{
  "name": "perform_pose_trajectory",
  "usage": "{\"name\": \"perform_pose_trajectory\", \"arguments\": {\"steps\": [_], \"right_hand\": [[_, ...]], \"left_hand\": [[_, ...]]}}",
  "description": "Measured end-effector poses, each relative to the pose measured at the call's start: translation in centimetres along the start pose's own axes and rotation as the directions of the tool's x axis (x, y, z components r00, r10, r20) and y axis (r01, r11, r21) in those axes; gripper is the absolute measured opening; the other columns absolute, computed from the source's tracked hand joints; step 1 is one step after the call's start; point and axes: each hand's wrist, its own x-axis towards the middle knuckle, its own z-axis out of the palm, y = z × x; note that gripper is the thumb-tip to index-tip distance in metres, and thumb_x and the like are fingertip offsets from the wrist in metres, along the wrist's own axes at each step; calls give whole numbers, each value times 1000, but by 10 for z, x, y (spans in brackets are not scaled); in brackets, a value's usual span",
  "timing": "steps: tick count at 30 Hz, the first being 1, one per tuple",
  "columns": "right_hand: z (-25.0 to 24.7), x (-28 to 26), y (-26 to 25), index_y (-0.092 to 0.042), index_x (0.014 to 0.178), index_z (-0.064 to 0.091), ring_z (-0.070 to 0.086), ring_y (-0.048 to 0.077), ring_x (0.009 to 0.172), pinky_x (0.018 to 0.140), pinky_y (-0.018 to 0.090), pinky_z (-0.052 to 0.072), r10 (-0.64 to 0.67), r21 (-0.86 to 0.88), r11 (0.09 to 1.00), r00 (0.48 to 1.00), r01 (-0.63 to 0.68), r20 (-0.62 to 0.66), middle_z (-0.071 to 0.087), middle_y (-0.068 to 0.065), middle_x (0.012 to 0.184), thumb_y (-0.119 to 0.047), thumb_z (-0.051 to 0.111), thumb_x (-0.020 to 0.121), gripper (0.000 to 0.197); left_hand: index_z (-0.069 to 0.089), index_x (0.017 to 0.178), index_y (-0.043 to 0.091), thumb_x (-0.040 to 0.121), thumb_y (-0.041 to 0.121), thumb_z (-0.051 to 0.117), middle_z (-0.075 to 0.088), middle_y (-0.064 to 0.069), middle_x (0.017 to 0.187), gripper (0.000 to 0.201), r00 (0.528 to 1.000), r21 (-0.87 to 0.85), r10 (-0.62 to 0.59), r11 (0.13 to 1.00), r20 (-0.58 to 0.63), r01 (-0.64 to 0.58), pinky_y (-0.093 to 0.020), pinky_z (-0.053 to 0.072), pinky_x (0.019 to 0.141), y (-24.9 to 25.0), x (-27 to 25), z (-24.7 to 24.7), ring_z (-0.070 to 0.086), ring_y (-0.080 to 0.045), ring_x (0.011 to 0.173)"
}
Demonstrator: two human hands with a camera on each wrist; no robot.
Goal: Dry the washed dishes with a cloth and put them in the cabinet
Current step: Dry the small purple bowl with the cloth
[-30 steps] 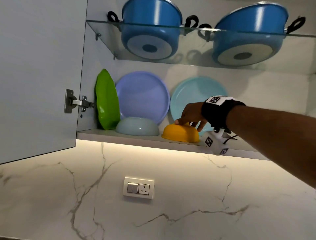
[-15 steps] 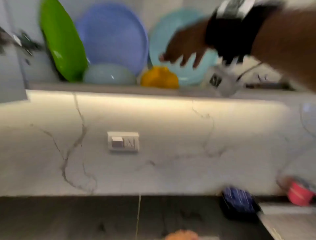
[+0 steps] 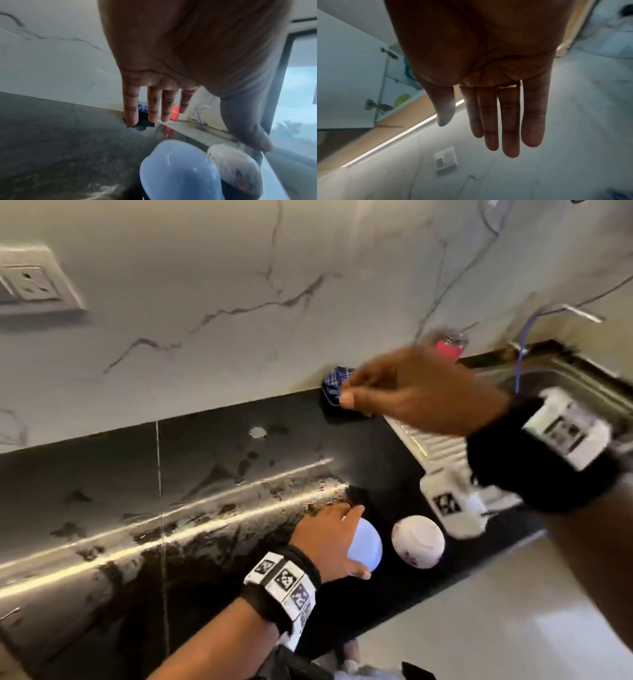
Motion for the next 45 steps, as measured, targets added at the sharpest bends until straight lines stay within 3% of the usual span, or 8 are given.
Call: {"name": "perform_pose_trajectory", "arguments": {"steps": [9, 14, 18, 24, 30, 36, 42, 45], "right_hand": [[75, -54, 120, -20, 92, 77, 68, 8, 69, 69, 37, 57, 174, 203, 963, 984, -179, 44, 72, -5, 73, -39, 68, 91, 21], [82, -51, 159, -21, 91, 75, 71, 12, 74, 74, 42, 59, 244, 359, 902, 969, -239, 31, 73, 0, 76, -36, 67, 93, 17], [102, -41, 180, -21, 102, 75, 71, 7, 85, 85, 42, 58, 213, 476, 854, 976, -211, 51, 75, -6, 88, -29, 68, 93, 14], [141, -9, 163, -17, 116, 71, 68, 9, 106, 96, 39, 53, -83, 650, 760, 990, -11, 114, 74, -8, 109, -16, 74, 87, 29], [124, 30, 175, 0, 106, 68, 60, 16, 83, 79, 37, 51, -138, 787, 616, 986, 16, 88, 69, 18, 94, -17, 59, 92, 23], [97, 76, 203, 0, 108, 69, 64, 17, 88, 78, 30, 54, -219, 862, 488, 936, -139, 275, 70, 9, 96, -12, 61, 91, 22], [96, 141, 228, -9, 114, 71, 68, 21, 104, 92, 37, 56, -268, 699, 715, 926, 6, 266, 73, 8, 112, -4, 66, 93, 23], [93, 204, 276, -18, 115, 70, 67, 21, 95, 88, 37, 54, 33, 293, 956, 999, -35, 12, 71, 3, 111, -11, 63, 93, 24]], "left_hand": [[11, 157, 34, 69, 54, 85, 26, -6, 153, 116, 978, 184, -44, 983, 202, 7, -53, 48, 95, 14, 43, 34, 38, -34, 134], [33, 143, 32, 61, 56, 85, 45, 4, 138, 100, 990, -186, -143, 973, -16, 138, -42, 49, 97, 4, 48, 15, 46, -23, 126], [48, 134, 28, 60, 41, 96, 60, 7, 124, 88, 881, -885, -443, 461, -166, 65, -39, 56, 95, -11, 40, -25, 62, -12, 109], [42, 144, 40, 77, 50, 83, 62, -2, 131, 79, 794, -984, -596, -37, -120, -176, -56, 61, 79, -13, 48, -65, 68, -32, 112], [54, 135, 42, 55, 85, 74, 60, 0, 133, 92, 759, -954, -590, 263, -277, -144, -49, 58, 90, -43, 47, -76, 62, -24, 121], [68, 108, 18, 63, 49, 87, 72, 2, 100, 58, 892, -862, -368, 505, -263, -46, -30, 54, 72, -61, 55, -107, 68, -15, 89], [74, 117, 25, 66, 33, 84, 74, -15, 104, 53, 928, -958, -346, 283, -137, -36, -33, 56, 74, -50, 72, -100, 70, -23, 92], [74, 118, 29, 62, 36, 82, 74, -14, 111, 57, 862, -981, -480, 172, -160, -87, -38, 58, 75, -49, 76, -88, 71, -31, 100]]}}
